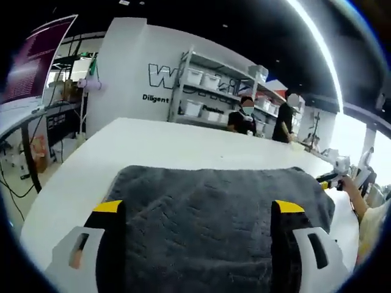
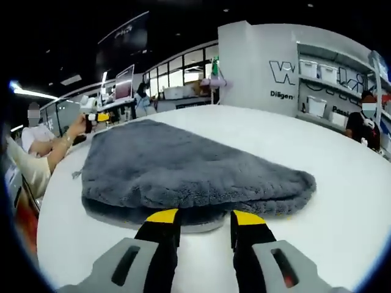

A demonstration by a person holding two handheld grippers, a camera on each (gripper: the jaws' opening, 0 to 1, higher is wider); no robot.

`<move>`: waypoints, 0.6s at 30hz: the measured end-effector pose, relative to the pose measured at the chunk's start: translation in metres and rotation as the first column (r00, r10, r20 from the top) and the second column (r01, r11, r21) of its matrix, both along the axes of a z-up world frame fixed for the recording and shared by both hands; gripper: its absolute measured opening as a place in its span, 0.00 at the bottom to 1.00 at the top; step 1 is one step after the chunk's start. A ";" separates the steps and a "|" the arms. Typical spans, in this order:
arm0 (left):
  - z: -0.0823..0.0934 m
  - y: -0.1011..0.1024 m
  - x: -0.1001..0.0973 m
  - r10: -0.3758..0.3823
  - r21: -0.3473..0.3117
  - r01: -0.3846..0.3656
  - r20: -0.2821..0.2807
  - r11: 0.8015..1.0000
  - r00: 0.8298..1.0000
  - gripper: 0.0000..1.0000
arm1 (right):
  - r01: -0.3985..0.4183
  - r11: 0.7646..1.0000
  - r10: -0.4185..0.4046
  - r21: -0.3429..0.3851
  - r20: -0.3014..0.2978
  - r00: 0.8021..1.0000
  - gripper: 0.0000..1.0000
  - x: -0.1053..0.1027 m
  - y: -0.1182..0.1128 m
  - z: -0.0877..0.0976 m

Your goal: Fold the towel on the table until its edges align and the towel forms a compact rectangular stack.

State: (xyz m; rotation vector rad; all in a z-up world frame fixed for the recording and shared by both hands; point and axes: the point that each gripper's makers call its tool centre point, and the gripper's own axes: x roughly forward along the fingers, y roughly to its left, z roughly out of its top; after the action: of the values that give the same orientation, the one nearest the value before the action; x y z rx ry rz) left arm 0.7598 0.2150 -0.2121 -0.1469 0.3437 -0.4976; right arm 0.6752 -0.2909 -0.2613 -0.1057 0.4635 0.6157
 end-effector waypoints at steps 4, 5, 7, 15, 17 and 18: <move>0.000 0.000 0.000 0.000 -0.002 0.000 -0.002 1.000 1.000 0.96 | 0.003 1.000 -0.004 -0.015 -0.023 1.000 0.25 0.000 0.004 -0.010; 0.000 0.000 -0.001 0.000 -0.003 0.000 -0.003 1.000 1.000 0.96 | 0.005 1.000 -0.005 -0.022 -0.020 1.000 0.24 -0.001 0.005 -0.013; -0.001 -0.001 -0.001 -0.002 -0.005 0.002 -0.007 1.000 1.000 0.95 | 0.014 1.000 -0.014 -0.024 -0.016 1.000 0.21 -0.002 0.005 -0.011; -0.004 -0.003 -0.002 -0.012 -0.004 0.012 -0.020 1.000 1.000 0.94 | 0.001 0.990 -0.002 -0.141 -0.009 1.000 0.03 -0.007 0.005 -0.011; -0.004 -0.003 -0.002 -0.012 -0.004 0.012 -0.021 1.000 1.000 0.94 | -0.004 0.985 0.003 -0.173 -0.004 1.000 0.02 -0.009 0.006 -0.010; -0.004 -0.003 -0.002 -0.011 -0.004 0.011 -0.021 1.000 1.000 0.94 | -0.004 0.984 0.003 -0.179 -0.003 1.000 0.02 -0.010 0.006 -0.010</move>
State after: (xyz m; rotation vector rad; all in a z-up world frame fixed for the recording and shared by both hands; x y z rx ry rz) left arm 0.7578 0.2125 -0.2162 -0.1538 0.3640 -0.5077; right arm 0.6651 -0.2844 -0.2708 -0.2769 0.5213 0.5767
